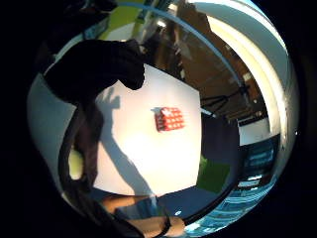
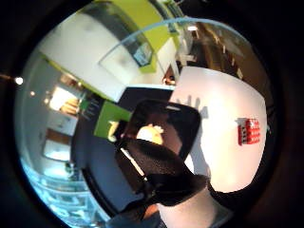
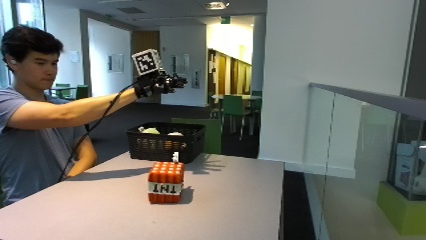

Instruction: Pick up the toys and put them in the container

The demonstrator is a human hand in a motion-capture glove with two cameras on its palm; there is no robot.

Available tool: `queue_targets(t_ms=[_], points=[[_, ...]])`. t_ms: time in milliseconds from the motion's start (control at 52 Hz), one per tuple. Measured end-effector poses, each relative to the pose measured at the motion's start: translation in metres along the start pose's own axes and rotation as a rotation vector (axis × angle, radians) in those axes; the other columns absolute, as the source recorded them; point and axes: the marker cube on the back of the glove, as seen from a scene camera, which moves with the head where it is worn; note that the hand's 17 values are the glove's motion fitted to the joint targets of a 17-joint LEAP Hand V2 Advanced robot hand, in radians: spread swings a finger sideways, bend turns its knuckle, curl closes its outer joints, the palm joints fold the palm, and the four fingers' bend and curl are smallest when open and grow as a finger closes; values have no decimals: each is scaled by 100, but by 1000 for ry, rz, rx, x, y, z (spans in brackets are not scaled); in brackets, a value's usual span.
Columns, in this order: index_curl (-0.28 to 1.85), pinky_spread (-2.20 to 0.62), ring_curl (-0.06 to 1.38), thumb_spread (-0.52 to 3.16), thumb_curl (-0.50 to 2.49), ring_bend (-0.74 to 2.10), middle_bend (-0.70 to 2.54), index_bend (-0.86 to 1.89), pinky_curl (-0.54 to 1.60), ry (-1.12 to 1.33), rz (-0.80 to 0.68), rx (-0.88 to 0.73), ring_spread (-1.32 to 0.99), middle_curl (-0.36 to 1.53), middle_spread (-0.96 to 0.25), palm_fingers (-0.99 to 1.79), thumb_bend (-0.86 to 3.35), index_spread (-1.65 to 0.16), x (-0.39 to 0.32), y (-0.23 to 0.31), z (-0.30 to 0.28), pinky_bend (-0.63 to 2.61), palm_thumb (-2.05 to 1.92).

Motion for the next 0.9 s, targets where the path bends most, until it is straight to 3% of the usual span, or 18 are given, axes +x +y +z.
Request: queue_targets(t_ms=[58, 96, 154, 212, 520, 789, 904], points=[[24, 1, 32, 93, 27, 68, 20, 17, 40, -82, -159, 0, 0, 44, 2, -4, -11, -34, 21, 13, -2, 131, -14], [24, 2, 31, 93, 26, 67, 20, 16, 40, -44, -86, -6, 0, 44, 2, -4, -11, -34, 44, 14, 1, 130, -14], [24, 3, 30, 94, 25, 65, 20, 16, 39, 96, 173, -19, 1, 44, 1, -4, -10, -34, 86, 9, 11, 129, -14], [25, 4, 30, 94, 24, 64, 20, 16, 38, 130, 261, -32, 1, 44, 1, -5, -10, -34, 115, 10, 18, 128, -13], [26, 6, 26, 95, 20, 52, 18, 14, 35, 124, 405, -163, 2, 42, -1, -9, -9, -34, 227, 42, 100, 123, -12], [23, 7, 24, 96, 18, 43, 15, 10, 35, 132, 482, -384, 2, 38, -2, -16, -9, -33, 268, 77, 207, 126, -12], [21, 6, 24, 95, 18, 41, 13, 8, 36, 151, 476, -389, 2, 35, -3, -18, -8, -33, 271, 86, 229, 130, -11]])
